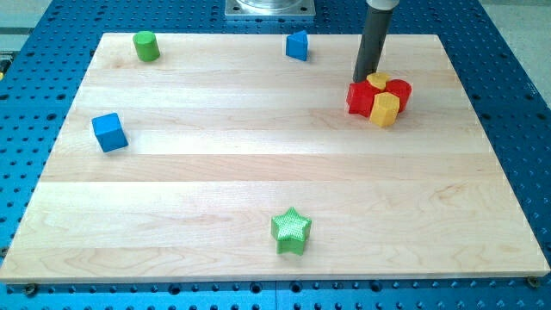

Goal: Move the triangle to the right of the green circle

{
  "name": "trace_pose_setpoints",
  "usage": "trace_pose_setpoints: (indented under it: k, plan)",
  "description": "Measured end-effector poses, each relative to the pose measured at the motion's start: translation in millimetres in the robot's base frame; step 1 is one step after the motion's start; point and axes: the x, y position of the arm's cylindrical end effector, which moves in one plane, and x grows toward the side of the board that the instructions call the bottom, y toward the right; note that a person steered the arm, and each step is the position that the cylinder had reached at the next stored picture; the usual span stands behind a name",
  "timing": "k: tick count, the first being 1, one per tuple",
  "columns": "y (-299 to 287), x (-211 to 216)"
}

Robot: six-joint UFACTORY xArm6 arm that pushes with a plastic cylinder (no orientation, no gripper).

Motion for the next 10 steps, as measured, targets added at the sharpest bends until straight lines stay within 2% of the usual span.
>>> trace_pose_setpoints:
  k: [2, 5, 6, 7, 8, 9, 10]
  plan:
    - [-4, -35]
    - [2, -44]
    - [-5, -66]
    - [-62, -88]
    - [-199, -68]
    - [-248, -69]
    - [-202, -95]
